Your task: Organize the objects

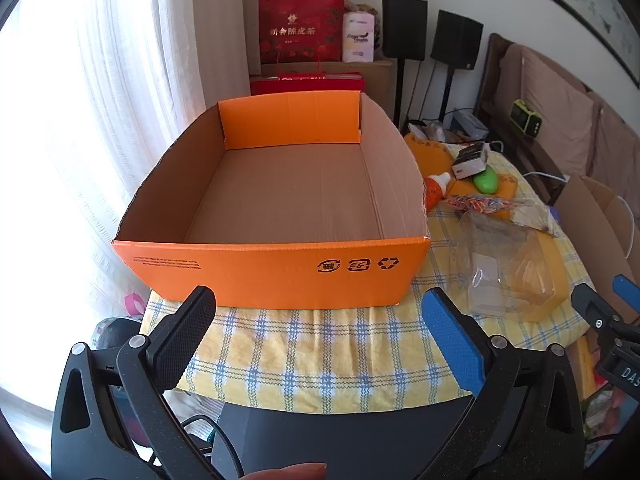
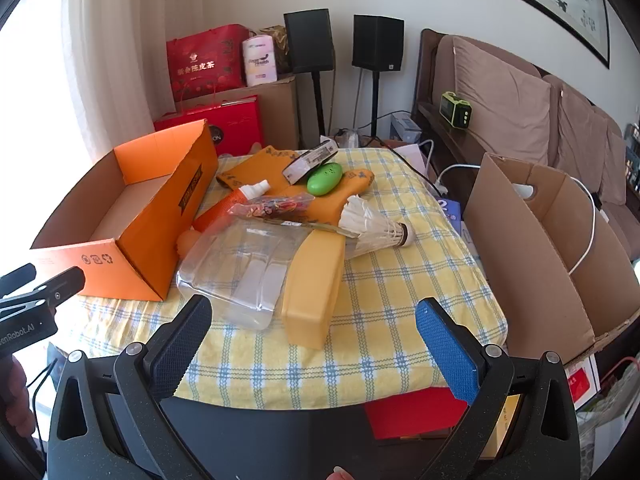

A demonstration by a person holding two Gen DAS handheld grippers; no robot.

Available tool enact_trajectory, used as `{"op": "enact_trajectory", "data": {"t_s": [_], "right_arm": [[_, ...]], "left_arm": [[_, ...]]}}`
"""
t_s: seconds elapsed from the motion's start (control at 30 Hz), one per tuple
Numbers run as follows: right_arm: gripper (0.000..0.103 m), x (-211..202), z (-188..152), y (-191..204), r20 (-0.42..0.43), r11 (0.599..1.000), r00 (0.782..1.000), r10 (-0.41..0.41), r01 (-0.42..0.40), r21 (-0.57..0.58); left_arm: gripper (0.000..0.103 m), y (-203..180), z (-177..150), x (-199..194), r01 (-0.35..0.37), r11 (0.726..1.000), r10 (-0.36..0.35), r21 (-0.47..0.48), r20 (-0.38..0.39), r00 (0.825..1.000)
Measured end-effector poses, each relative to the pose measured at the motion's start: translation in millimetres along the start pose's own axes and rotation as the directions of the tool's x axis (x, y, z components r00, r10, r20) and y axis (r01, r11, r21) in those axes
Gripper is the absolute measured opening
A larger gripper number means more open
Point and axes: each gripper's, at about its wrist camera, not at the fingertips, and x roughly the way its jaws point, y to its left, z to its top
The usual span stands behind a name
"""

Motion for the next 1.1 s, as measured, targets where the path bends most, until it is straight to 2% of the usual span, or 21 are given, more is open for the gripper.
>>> {"op": "enact_trajectory", "data": {"t_s": [0.43,0.63,0.8,1.1], "right_arm": [[0.103,2,1,-5,-0.007,1.000,1.000,-0.012,0.012,0.015],[0.103,6,0,-8,-0.016,1.000,1.000,-0.018,0.018,0.014],[0.103,11,-2,-14,-0.025,1.000,0.999,-0.023,0.024,0.018],[0.103,19,-2,-29,-0.043,0.998,0.998,-0.045,0.046,0.034]], "left_arm": [[0.103,-3,-1,-1,0.010,1.000,-0.010,0.011,0.003,1.000],[0.103,-10,1,-4,0.090,0.996,-0.090,0.020,0.022,0.996],[0.103,-23,2,-1,0.148,0.987,-0.149,0.065,0.024,0.988],[0.103,-46,5,10,0.187,0.976,-0.190,0.113,0.013,0.982]]}}
